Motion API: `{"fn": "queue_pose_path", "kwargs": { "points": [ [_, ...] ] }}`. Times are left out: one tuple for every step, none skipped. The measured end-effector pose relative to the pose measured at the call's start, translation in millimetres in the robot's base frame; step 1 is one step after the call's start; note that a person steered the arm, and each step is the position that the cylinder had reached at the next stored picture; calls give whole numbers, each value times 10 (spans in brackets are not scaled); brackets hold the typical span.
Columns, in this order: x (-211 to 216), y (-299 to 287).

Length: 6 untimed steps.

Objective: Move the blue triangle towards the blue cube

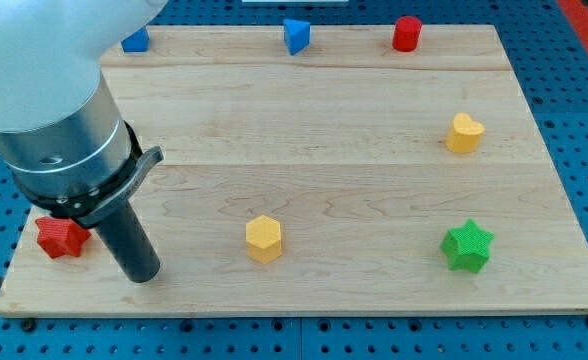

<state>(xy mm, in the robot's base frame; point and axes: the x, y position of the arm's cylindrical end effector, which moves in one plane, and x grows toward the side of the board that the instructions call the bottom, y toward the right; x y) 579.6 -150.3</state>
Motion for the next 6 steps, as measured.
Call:
{"fn": "queue_pose_path", "kwargs": {
  "points": [
    [0,6],
    [35,59],
    [40,187],
    [-222,310],
    [-775,357],
    [-1181,566]
  ]
}}
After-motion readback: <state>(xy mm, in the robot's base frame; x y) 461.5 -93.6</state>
